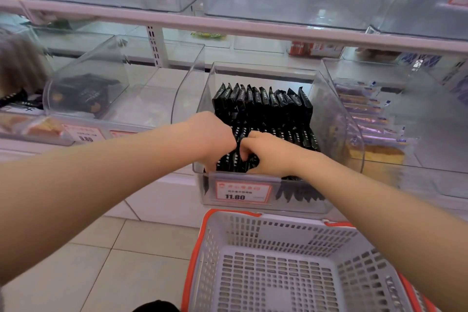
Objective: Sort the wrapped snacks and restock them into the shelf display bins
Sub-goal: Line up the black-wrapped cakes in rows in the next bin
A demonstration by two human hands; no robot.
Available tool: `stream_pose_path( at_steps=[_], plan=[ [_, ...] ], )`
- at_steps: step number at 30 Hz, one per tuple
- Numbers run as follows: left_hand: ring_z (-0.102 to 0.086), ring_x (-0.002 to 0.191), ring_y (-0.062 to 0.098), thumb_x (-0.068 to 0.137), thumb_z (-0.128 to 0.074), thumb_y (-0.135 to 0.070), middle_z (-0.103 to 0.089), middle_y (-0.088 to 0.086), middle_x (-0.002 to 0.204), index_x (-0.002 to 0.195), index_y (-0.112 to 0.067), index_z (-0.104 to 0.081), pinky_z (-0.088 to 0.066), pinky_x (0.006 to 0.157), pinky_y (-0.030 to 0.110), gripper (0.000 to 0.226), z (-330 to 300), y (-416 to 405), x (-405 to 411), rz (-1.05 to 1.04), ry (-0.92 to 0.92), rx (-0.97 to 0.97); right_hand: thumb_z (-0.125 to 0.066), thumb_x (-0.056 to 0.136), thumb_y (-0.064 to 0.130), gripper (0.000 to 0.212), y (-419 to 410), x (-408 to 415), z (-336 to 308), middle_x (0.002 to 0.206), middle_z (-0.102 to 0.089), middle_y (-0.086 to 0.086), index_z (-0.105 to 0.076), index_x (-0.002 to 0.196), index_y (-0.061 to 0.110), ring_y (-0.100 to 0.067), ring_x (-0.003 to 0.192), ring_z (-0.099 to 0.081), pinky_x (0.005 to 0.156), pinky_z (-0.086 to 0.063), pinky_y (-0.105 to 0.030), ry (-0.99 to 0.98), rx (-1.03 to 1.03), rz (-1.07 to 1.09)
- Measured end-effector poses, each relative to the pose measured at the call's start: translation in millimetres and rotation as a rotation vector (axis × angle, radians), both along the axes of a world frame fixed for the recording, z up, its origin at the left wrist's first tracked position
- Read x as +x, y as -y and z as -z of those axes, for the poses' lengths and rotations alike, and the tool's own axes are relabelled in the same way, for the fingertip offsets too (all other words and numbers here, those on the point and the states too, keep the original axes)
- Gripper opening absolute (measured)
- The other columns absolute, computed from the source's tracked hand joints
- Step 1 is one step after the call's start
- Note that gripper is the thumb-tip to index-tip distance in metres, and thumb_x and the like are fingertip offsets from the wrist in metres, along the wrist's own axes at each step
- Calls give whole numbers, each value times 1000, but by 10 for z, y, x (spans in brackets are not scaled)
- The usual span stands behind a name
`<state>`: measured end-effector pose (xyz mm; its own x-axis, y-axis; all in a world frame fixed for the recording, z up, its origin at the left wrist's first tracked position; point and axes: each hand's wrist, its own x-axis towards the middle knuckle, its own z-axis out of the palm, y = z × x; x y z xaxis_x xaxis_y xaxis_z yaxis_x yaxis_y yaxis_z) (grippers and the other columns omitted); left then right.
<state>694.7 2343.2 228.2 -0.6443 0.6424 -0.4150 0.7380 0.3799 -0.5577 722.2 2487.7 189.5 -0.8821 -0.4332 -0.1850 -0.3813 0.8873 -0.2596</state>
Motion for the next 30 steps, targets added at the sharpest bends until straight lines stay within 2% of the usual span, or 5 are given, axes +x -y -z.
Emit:
stream_pose_path(
  at_steps=[10, 15, 19, 23, 30],
  plan=[
    [-57, 81, 19, 82, -65, -37, -54, -3, 90, 114, -19, -55, -41, 61, 29, 38, -32, -28, 48, -76, -4, -11, -74, 75, 40, 33, 114, -5, -4, 96, -53, -2, -52, 86, 18, -20, 86, -51, 77, -48, -35, -34, -24, 188],
    [-59, 94, 24, 95, -45, -26, -60, 2, 105, 111, -19, -53, -47, 70, 35, 20, -200, 100, 102, -110, 117, 270, -62, 86, 36, 18, -107, 299, -231, 88, -61, 10, -61, 91, 19, -12, 85, -57, 75, -46, -24, 33, -362, 222],
    [-57, 84, 22, 96, -39, -39, -61, 1, 90, 97, -20, -53, -45, 73, 32, 24, -111, 237, 422, -155, 412, 752, -46, 94, 41, 24, -369, 712, -274, 86, -60, 7, -58, 90, 21, -13, 81, -55, 71, -44, -30, -174, -123, 167],
    [-56, 97, 21, 92, -49, -35, -60, 0, 108, 113, -23, -47, -48, 82, 39, 24, 118, 279, 638, -151, 362, 671, -38, 95, 47, 25, -558, 1081, -81, 92, -59, 5, -43, 89, 23, -19, 83, -57, 59, -38, -31, -261, 193, 170],
    [-57, 101, 22, 95, -46, -31, -61, -2, 113, 118, -27, -47, -44, 76, 32, 24, 206, 260, 489, -162, 225, 840, -43, 95, 40, 17, -664, 969, -68, 93, -64, 2, -47, 90, 25, -23, 89, -60, 62, -42, -33, -382, 147, 312]
  ],
)
